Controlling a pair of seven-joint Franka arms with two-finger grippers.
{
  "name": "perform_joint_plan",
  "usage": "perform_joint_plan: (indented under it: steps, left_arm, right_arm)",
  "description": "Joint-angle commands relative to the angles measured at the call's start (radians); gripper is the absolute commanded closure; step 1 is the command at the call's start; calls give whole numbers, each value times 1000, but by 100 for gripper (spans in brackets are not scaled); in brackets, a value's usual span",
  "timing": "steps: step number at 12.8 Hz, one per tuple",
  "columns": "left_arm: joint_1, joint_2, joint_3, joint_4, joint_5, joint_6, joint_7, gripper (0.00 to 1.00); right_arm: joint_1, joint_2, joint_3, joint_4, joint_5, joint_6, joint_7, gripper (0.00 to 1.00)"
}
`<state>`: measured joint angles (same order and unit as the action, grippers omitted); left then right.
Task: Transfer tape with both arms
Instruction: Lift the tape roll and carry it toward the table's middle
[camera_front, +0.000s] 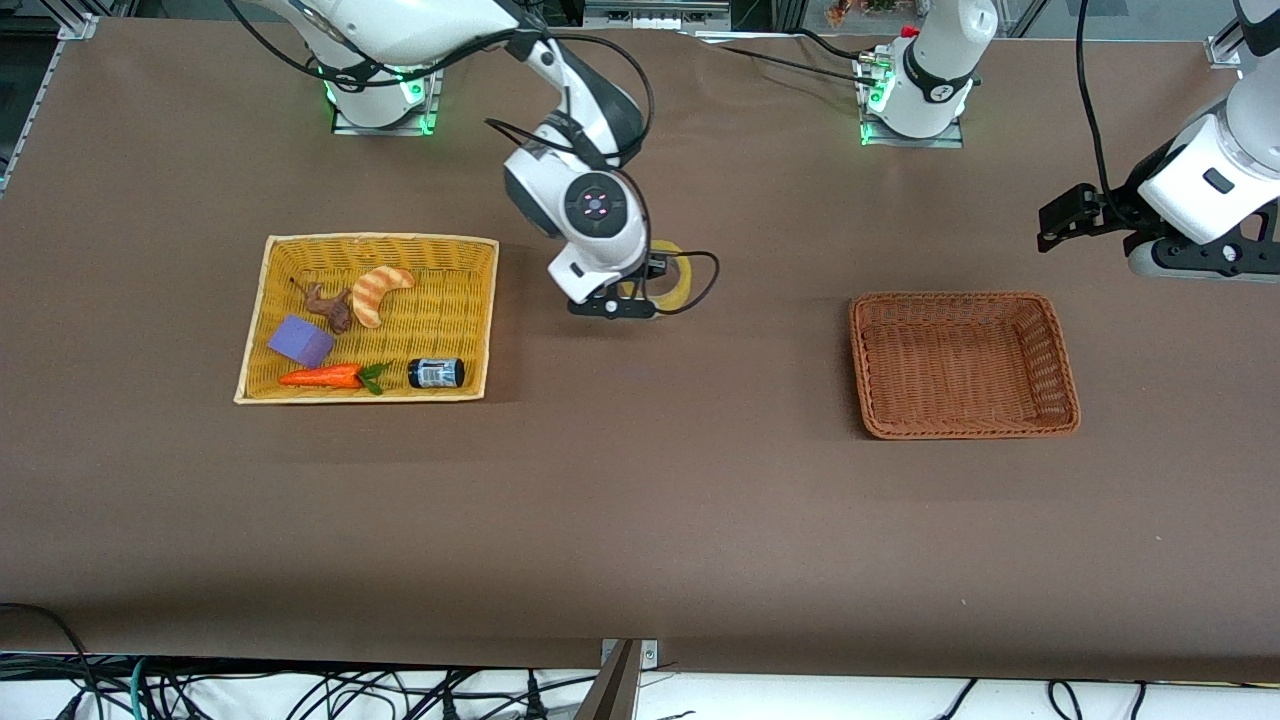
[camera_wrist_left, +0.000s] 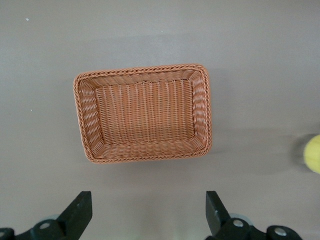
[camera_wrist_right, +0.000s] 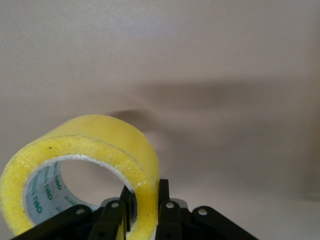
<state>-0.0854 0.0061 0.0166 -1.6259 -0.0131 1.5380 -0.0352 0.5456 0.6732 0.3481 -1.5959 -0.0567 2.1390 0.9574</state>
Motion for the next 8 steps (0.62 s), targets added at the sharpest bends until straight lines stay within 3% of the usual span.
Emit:
perform_joint_plan:
  steps: [1,6,7,8]
  left_arm:
    - [3,-14,-1,-2,-16,-10,17,0]
    - [1,-14,-1,-3,-16,-10,17,0]
    - [1,-14,-1,-3,-16,-10,17,0]
    - [1,-14,-1,-3,-16,-10,17,0]
  right_arm:
    - [40,97,-3,65,-84,77,118,100]
    - [54,127,-3,65,-95,101,138,100]
    - [53,126,-3,65,-94,101,136,75]
    - [48,121,-3,65,-91,101,135,40]
